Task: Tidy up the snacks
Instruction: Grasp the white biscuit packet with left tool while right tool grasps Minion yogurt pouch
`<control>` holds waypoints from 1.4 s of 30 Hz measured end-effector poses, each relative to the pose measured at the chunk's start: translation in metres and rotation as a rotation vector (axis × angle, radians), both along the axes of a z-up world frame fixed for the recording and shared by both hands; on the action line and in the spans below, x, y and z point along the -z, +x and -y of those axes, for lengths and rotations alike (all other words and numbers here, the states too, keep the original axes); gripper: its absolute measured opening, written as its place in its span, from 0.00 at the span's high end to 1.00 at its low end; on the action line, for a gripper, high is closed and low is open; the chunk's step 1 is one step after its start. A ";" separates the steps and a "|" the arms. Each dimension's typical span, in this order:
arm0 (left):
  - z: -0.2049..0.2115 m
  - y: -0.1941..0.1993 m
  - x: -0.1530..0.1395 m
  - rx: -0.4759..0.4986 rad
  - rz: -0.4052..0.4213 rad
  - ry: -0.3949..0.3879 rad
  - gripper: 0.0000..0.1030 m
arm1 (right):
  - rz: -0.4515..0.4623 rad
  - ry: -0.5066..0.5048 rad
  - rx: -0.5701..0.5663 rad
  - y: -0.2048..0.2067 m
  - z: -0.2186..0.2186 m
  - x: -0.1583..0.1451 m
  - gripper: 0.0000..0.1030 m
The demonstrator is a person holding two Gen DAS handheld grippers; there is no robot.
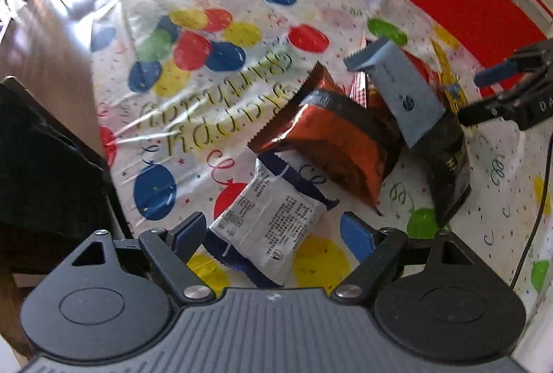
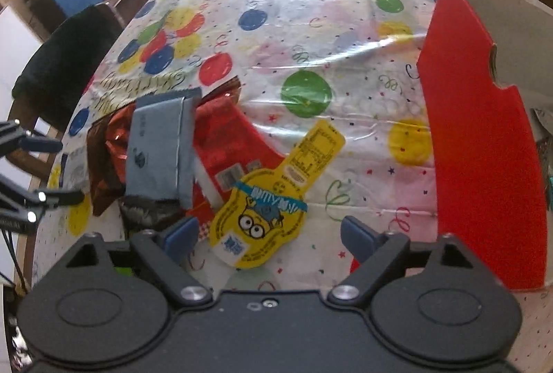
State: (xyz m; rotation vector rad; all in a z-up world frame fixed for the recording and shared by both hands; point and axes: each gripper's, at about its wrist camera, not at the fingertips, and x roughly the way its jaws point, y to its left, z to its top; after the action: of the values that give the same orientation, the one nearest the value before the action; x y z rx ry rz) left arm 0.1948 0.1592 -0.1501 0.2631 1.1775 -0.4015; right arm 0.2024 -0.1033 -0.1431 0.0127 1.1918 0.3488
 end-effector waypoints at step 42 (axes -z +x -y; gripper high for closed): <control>-0.003 -0.029 0.006 -0.406 0.024 -0.098 0.53 | 0.082 -0.076 -0.124 -0.032 0.015 -0.003 0.51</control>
State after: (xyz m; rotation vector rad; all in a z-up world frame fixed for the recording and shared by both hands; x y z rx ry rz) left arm 0.1653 0.1626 -0.1557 -0.0580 1.1512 -0.0989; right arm 0.1701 -0.1182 -0.1397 -0.1409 1.1267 0.4082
